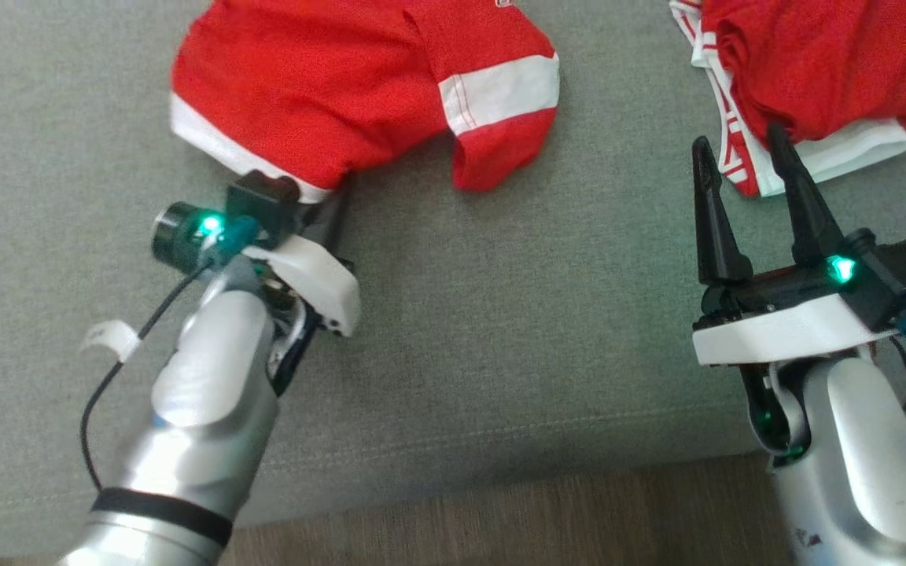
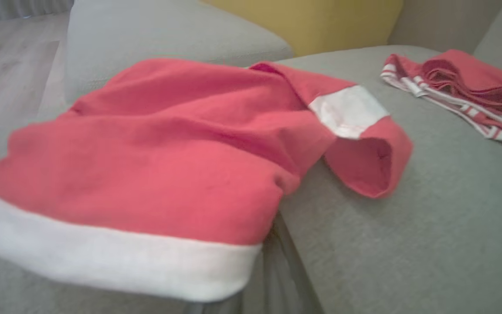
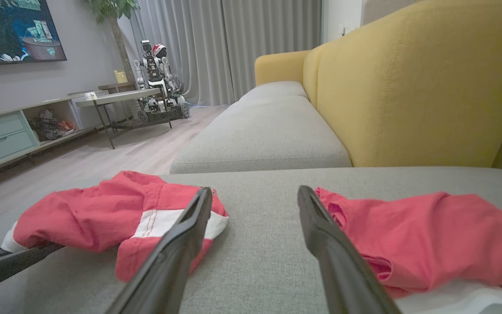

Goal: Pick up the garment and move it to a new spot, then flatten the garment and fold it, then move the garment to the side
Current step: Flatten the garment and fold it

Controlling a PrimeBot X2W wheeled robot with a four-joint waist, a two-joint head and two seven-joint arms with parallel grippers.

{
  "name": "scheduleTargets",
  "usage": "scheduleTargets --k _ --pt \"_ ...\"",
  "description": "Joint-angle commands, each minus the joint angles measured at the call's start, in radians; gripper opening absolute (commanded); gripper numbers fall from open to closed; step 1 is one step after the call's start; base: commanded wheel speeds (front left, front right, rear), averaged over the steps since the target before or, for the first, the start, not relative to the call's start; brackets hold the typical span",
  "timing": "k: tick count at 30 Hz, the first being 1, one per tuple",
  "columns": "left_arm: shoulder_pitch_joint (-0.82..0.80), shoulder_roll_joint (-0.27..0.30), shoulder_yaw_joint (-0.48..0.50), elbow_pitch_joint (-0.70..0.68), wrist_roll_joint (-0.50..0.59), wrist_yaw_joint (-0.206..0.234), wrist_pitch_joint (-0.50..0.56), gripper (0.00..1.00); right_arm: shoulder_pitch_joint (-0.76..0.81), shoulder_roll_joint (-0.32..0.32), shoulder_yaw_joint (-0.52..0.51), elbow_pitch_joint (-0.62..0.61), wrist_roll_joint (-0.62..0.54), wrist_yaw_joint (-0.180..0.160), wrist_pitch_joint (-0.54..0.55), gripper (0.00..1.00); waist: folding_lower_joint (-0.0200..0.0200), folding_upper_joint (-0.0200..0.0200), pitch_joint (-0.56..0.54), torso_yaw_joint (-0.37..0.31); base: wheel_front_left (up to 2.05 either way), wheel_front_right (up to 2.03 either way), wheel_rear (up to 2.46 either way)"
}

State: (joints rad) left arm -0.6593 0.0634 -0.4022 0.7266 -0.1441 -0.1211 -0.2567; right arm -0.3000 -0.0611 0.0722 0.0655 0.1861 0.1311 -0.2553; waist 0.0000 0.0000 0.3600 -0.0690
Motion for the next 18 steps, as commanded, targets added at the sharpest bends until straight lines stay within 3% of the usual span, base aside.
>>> scheduleTargets --k 1,4,9,14,18 --pt "-0.002 0.018 0.01 -0.044 -0.011 -0.004 -0.005 0.0 -0.02 0.011 0.018 -0.029 0.007 0.0 -0.006 1.0 0.0 0.0 -0.017 0.004 0.0 0.0 0.0" --pt "0.014 0.007 -0.057 -0.085 -0.1 -0.009 -0.005 0.0 -0.013 0.011 0.02 -0.024 0.011 0.0 -0.006 1.0 0.0 0.0 -0.044 0.009 0.0 0.0 0.0" --pt "0.004 0.007 -0.224 -0.262 -0.412 -0.009 0.054 0.0 -0.004 0.011 0.027 -0.017 0.016 0.0 -0.006 1.0 0.0 0.0 -0.075 0.017 0.0 0.0 0.0" --pt "-0.008 0.027 -0.235 -0.461 -0.703 -0.009 0.087 0.0 -0.002 0.011 0.035 -0.017 0.02 0.0 -0.006 1.0 0.0 0.0 -0.08 0.019 0.0 0.0 0.0" --pt "-0.005 0.075 -0.227 -0.471 -0.739 -0.008 0.094 0.0 -0.002 0.011 0.041 -0.019 0.022 0.0 -0.006 1.0 0.0 0.0 -0.075 0.013 0.0 0.0 0.0"
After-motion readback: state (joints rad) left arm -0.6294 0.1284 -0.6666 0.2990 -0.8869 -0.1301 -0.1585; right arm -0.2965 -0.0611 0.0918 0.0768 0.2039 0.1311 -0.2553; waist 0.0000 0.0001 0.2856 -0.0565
